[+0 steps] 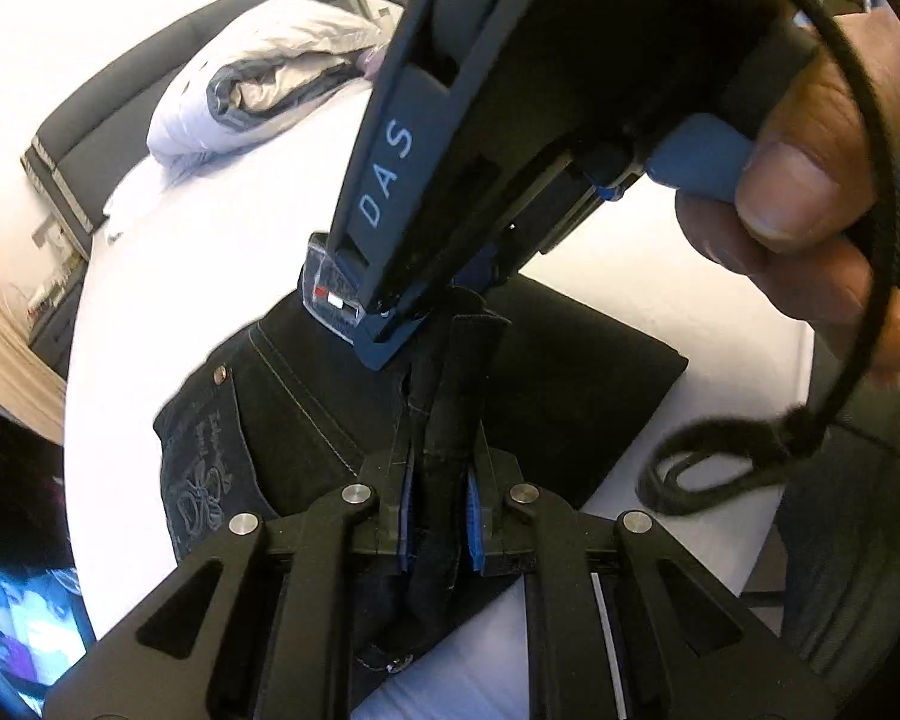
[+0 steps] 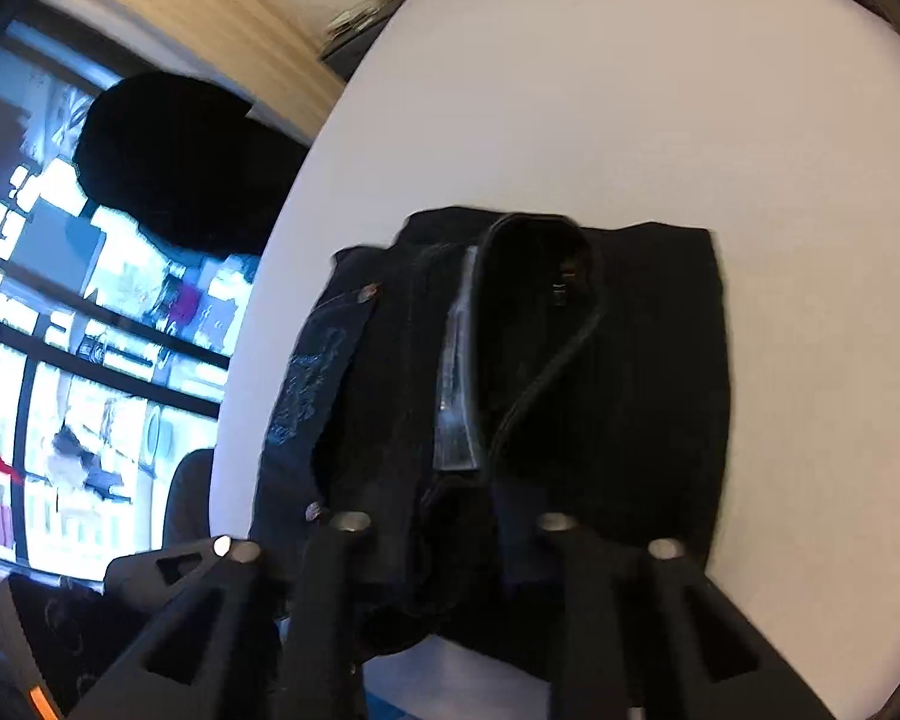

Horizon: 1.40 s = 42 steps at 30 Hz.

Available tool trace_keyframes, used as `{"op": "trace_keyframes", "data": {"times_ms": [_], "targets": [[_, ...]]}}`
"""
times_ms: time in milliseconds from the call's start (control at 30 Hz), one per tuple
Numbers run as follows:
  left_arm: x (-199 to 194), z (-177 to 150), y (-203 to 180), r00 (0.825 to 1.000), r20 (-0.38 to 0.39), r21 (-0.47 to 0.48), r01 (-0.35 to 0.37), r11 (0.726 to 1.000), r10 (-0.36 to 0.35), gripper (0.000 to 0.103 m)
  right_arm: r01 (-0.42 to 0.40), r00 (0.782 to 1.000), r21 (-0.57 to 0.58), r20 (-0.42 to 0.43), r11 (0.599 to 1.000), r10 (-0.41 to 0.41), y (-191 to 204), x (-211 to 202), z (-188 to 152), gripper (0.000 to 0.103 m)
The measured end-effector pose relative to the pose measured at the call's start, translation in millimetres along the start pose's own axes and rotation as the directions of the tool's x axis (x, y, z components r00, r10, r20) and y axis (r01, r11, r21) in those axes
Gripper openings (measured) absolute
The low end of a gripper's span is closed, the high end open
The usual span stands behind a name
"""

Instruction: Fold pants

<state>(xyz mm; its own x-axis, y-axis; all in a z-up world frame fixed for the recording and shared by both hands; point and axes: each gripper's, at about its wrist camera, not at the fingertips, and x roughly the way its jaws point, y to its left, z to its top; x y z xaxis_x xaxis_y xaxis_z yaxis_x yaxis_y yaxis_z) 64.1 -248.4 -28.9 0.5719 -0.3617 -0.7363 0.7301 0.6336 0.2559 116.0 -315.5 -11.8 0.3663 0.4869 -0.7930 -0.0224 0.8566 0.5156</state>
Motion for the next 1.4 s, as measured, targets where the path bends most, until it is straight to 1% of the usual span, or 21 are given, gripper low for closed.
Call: {"op": "trace_keyframes", "data": {"times_ms": [67,167,233,333,400,467,567,700,800,900,967,1033,1100,1133,1167,1200,1233,1267,1300,1333,1400], "targets": [[4.9,6.1,-2.6,1.0,0.003,0.005,0.004,1.0,-0.004,0.012,-0.003,1.0,0.008,0.025,1.0,0.003,-4.8,-3.9,-1.2,0.017],[4.6,8.3,-1.3,1.0,0.013,0.01,0.013,1.0,-0.013,0.012,-0.055,0.996,0.063,0.073,0.997,0.05,-17.3,-12.6,1.2,0.014],[1.1,13.5,-0.9,0.999,0.035,0.019,0.015,1.0,-0.015,0.012,-0.115,0.986,0.081,0.129,0.99,0.104,-25.1,-25.6,-1.3,0.013],[1.2,21.4,-4.1,0.998,0.054,0.034,0.026,0.999,-0.028,0.012,-0.174,0.971,0.131,0.185,0.976,0.148,-46.3,-38.0,-10.7,0.013],[7.0,22.6,-11.3,0.998,0.046,0.054,0.04,0.998,-0.042,0.012,-0.19,0.968,0.169,0.198,0.967,0.155,-61.1,-34.9,-18.4,0.013],[13.7,18.0,-15.8,0.998,0.02,0.071,0.051,0.996,-0.053,0.012,-0.196,0.969,0.213,0.194,0.957,0.155,-78.2,-26.1,-27.4,0.013],[37.5,17.4,-20.7,0.998,-0.022,0.09,0.062,0.994,-0.06,0.012,-0.207,0.968,0.273,0.198,0.939,0.156,-100.4,-9.7,-36.9,0.013],[53.8,19.2,-20.7,0.998,-0.024,0.108,0.067,0.992,-0.065,0.012,-0.241,0.957,0.317,0.236,0.917,0.169,-111.1,0.1,-45.0,0.013],[61.4,10.9,-26.0,0.997,-0.034,0.142,0.068,0.988,-0.064,0.012,-0.247,0.957,0.326,0.232,0.913,0.176,-115.8,6.9,-53.5,0.013],[69.0,6.8,-30.2,0.998,-0.03,0.142,0.063,0.988,-0.06,0.015,-0.298,0.94,0.339,0.269,0.892,0.212,-127.7,7.0,-59.3,0.01],[65.9,2.6,-27.4,0.995,-0.039,0.106,0.096,0.99,-0.093,0.016,-0.312,0.935,0.328,0.274,0.892,0.226,-127.8,6.2,-59.1,0.011],[54.2,2.2,-8.4,0.986,-0.039,0.024,0.163,0.986,-0.162,0.017,-0.313,0.935,0.325,0.271,0.892,0.229,-128.6,4.7,-59.2,0.012],[36.2,-4.7,15.6,0.978,-0.006,-0.065,0.209,0.976,-0.209,0.025,-0.31,0.935,0.329,0.277,0.892,0.222,-130.0,2.1,-61.8,0.014],[24.3,-7.6,27.8,0.977,0.02,-0.108,0.215,0.971,-0.214,0.038,-0.308,0.935,0.335,0.281,0.891,0.217,-130.7,0.5,-64.0,0.017],[14.6,-12.6,42.6,0.979,0.047,-0.156,0.205,0.966,-0.2,0.065,-0.299,0.937,0.344,0.283,0.89,0.205,-128.3,1.4,-65.3,0.018],[6.4,-19.6,60.7,0.981,0.079,-0.211,0.189,0.959,-0.176,0.075,-0.286,0.941,0.356,0.282,0.89,0.189,-128.0,-2.3,-67.5,0.02],[1.4,-26.6,74.0,0.98,0.108,-0.25,0.187,0.95,-0.164,0.078,-0.271,0.944,0.372,0.284,0.888,0.169,-127.1,-8.6,-69.2,0.025],[-2.6,-34.2,94.0,0.978,0.134,-0.299,0.193,0.935,-0.159,0.078,-0.242,0.947,0.381,0.292,0.892,0.132,-125.4,-16.8,-69.7,0.029],[-1.3,-36.7,108.6,0.978,0.139,-0.325,0.195,0.925,-0.157,0.079,-0.204,0.948,0.37,0.307,0.906,0.088,-120.2,-29.6,-67.8,0.04],[1.3,-40.2,126.2,0.976,0.147,-0.356,0.204,0.912,-0.161,0.078,-0.214,0.942,0.347,0.32,0.913,0.099,-116.7,-39.1,-64.0,0.041],[7.6,-43.0,159.5,0.968,0.173,-0.411,0.238,0.88,-0.181,0.077,-0.257,0.93,0.27,0.332,0.928,0.161,-98.9,-48.4,-47.7,0.04]]}}
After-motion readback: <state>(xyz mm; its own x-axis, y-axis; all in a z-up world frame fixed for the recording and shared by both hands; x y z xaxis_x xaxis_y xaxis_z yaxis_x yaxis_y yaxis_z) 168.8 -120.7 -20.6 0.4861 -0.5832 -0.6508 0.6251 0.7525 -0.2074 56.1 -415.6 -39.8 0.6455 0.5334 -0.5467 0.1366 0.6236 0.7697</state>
